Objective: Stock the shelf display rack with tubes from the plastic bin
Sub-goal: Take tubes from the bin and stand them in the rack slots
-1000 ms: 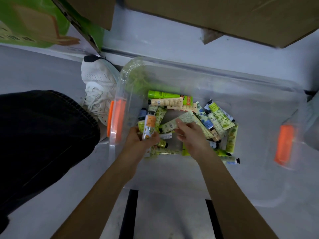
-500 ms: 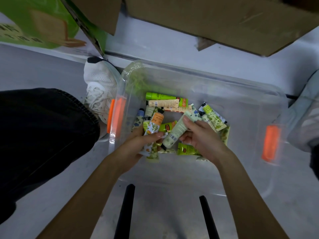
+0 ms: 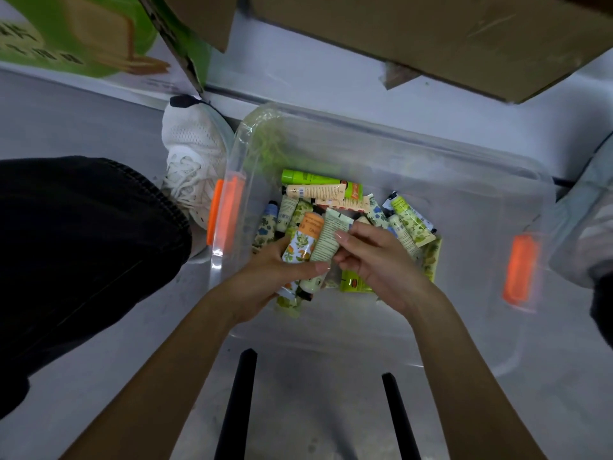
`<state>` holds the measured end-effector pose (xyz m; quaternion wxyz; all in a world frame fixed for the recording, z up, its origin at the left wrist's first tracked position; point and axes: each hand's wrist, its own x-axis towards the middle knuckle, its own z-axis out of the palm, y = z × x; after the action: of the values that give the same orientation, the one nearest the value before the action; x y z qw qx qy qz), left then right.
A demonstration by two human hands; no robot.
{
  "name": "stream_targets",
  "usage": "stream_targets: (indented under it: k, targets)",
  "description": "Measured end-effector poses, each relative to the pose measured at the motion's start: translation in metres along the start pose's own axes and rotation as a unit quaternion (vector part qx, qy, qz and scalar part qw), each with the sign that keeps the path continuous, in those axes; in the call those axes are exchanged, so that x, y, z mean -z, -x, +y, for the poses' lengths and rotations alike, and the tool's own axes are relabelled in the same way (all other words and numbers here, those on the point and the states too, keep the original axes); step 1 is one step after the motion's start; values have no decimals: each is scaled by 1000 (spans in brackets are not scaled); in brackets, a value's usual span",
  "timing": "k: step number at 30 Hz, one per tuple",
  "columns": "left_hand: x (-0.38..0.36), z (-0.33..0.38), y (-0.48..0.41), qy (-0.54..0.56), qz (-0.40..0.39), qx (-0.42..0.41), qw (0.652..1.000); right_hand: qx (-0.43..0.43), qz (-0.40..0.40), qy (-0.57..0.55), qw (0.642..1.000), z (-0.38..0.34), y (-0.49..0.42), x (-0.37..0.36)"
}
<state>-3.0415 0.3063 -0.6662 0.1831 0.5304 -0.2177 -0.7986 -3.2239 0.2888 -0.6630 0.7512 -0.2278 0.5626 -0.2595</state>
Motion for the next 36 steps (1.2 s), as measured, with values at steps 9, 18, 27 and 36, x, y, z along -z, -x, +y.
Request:
stream_targets:
  k: [9, 18, 27, 36]
  targets:
    - [3, 0, -9, 51, 114, 41, 991, -48, 215, 181, 958, 32, -29, 96]
    - [5, -1, -14, 96, 145, 44, 984, -34, 336, 343, 877, 57, -48, 106]
    - [5, -3, -19, 94, 157, 49, 982, -35, 339, 325, 882, 66, -50, 102]
    - [4, -3, -17, 91, 148, 42, 984, -27, 331, 341, 880, 73, -57, 102]
